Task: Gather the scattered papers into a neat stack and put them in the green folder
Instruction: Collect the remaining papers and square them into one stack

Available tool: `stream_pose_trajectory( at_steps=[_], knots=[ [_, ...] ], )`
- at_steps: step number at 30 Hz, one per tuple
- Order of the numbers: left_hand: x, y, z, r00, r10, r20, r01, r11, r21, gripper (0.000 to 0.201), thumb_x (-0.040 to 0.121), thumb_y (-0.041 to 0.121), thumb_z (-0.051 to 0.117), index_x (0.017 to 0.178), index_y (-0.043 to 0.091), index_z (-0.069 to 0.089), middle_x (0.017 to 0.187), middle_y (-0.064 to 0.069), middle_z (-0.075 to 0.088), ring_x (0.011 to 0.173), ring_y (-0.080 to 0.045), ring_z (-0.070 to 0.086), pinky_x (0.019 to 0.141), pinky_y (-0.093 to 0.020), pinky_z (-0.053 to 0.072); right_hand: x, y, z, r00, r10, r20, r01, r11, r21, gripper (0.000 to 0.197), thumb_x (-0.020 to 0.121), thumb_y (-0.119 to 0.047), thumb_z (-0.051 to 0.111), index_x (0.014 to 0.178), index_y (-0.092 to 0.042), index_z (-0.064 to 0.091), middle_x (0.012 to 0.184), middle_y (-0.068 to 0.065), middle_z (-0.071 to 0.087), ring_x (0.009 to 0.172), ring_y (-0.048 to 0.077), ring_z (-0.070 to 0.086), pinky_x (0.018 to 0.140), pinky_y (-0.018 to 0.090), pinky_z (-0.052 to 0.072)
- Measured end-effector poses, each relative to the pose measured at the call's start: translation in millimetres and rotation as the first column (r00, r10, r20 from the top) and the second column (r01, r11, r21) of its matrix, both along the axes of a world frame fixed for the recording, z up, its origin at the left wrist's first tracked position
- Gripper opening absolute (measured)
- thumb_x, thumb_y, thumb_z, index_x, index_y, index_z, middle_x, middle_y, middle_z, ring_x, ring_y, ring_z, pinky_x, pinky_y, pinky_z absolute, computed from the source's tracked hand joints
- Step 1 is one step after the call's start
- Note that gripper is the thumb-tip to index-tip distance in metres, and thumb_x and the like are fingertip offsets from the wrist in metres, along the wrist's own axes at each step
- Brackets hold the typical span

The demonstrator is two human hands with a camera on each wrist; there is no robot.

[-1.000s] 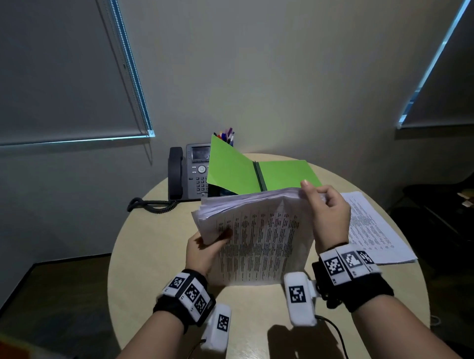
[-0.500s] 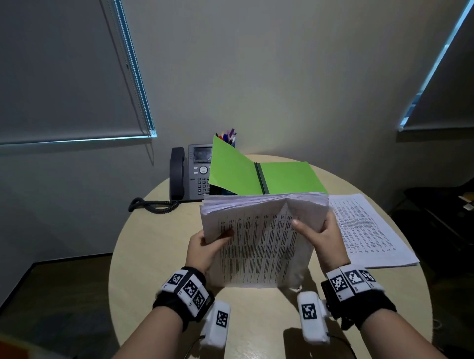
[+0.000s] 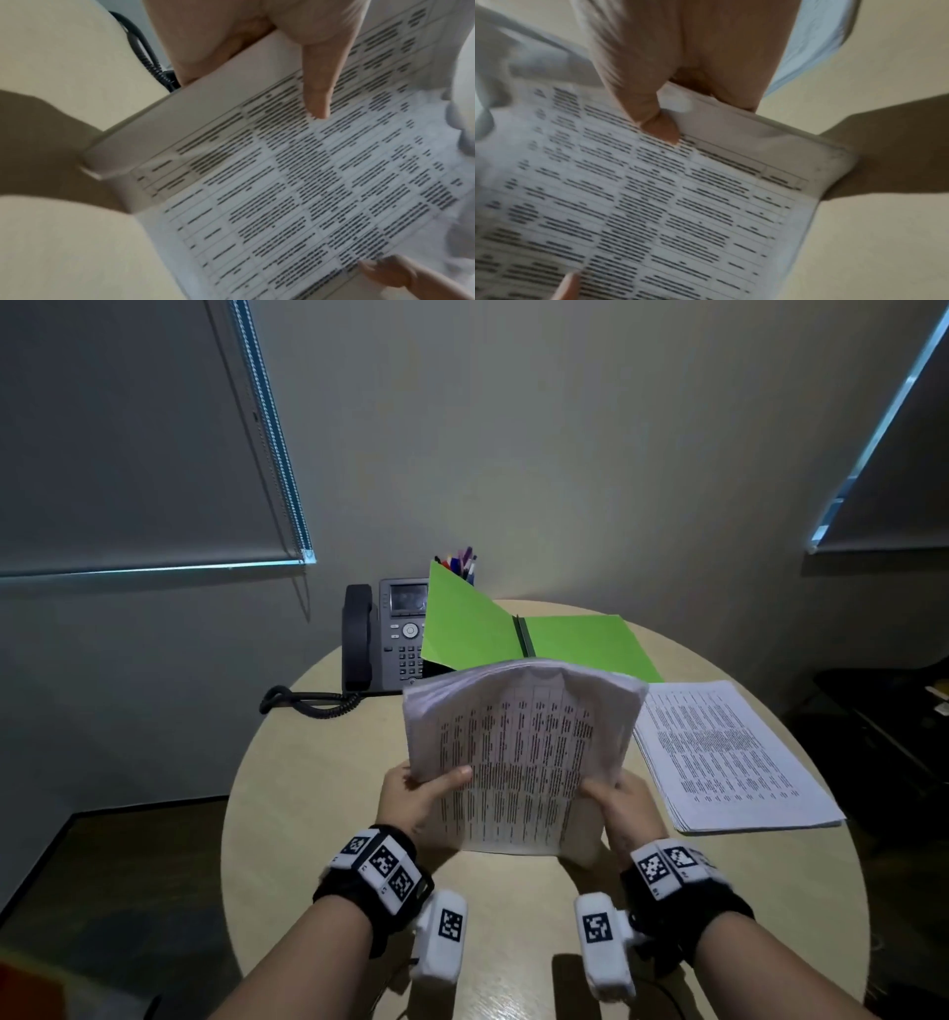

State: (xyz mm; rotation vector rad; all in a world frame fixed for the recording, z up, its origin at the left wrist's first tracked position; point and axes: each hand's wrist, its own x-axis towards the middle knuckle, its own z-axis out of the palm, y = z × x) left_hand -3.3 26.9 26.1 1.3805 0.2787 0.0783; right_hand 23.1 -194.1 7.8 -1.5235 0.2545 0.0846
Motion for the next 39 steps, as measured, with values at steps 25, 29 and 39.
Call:
stream_pose_trajectory(
  at_steps=[25,29,39],
  knots=[
    [4.2,7.0,11.4,0.999,-0.032,0.010,0.030,0.995,0.099,0.025,0.066,0.000,0.080,0.082,0.017,0.070,0.083,0.004,0.072,0.088,-0.017,0.066,0.087,-0.037,0.052,9.3,-5.1,32.7,0.977,0.114,0.183,-0.111,0.993,-0.025,0.019,0.071,0.003,0.075,0.078,-0.013,0.070,0.069,-0.006,0.075,0.073,0.014,0.070,0.068,0.024,0.058],
    [1.4,8.7,23.3,0.989,-0.035,0.145,0.020,0.994,0.103,0.028,0.071,-0.002,0.075,0.085,0.022,0.069,0.077,0.009,0.075,0.080,-0.003,0.070,0.076,-0.027,0.053,7.5,-6.1,45.9,0.946,0.095,0.310,-0.092,0.995,-0.024,0.025,0.072,0.013,0.070,0.077,-0.012,0.067,0.064,-0.016,0.073,0.067,-0.006,0.067,0.069,0.012,0.055],
    [3.4,3.3,13.3,0.987,-0.037,0.155,0.026,0.997,0.072,0.032,0.069,-0.003,0.076,0.085,0.024,0.069,0.074,0.014,0.075,0.070,0.002,0.068,0.073,-0.028,0.050,0.4,-0.2,28.5,0.963,0.020,0.268,-0.037,0.998,0.058,0.019,0.072,0.000,0.076,0.075,-0.017,0.069,0.064,-0.010,0.074,0.064,0.001,0.070,0.059,0.017,0.055]
  ],
)
